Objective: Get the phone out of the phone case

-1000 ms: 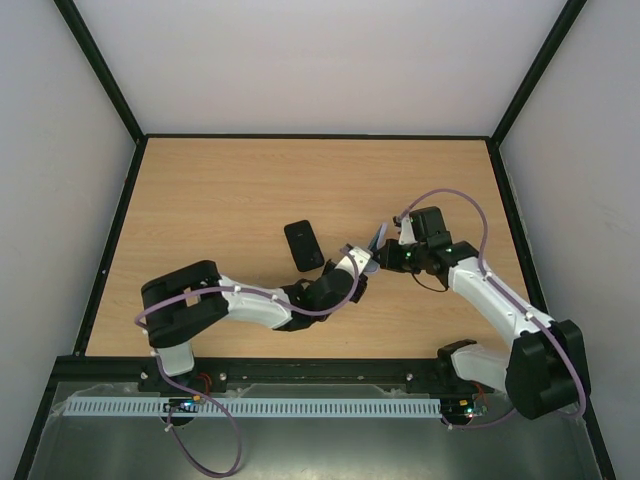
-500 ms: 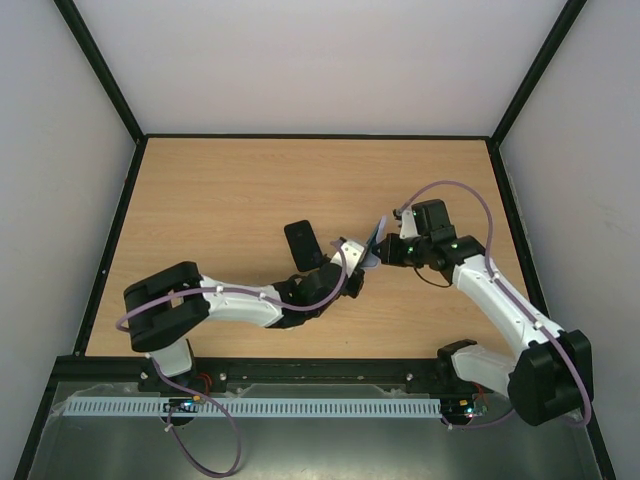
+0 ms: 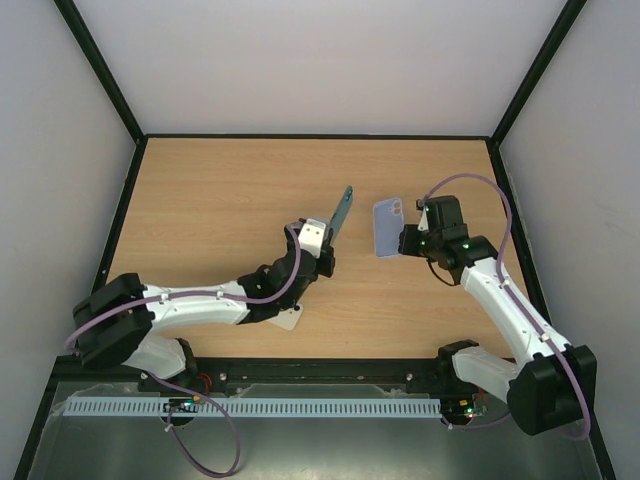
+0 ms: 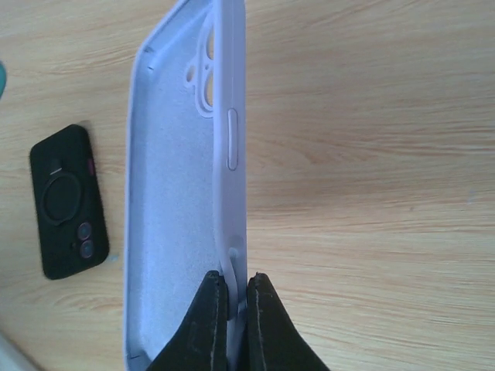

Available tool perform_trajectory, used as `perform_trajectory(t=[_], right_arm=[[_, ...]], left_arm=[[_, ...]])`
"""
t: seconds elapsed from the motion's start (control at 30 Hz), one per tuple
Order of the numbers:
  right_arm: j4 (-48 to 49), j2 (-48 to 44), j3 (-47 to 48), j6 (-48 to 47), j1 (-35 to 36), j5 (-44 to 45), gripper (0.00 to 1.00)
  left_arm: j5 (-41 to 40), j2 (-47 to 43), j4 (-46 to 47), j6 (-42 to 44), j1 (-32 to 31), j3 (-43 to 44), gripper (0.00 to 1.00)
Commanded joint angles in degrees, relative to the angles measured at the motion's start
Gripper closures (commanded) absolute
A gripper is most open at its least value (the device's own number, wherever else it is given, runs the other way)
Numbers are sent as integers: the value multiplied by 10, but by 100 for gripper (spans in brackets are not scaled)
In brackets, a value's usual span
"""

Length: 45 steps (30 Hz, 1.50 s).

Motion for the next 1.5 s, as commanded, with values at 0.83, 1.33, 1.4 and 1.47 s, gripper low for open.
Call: perform_trajectory(t=[0.83,1.33,1.4,1.47], right_arm=[[83,215,127,-291,-214,1,98],[28,270,184,-241,-280,-16,48],[13,221,175,-231,-280,-54,43],[-4,162,161,-223,-280,-110,41]], left_arm=[[-31,-33,-155,59,-81,25,98],[-63,12,-184,92,-108,61,98],[-68,25,-188,111,-108,79,98],[-77,48,-184,145,-105,98,97]])
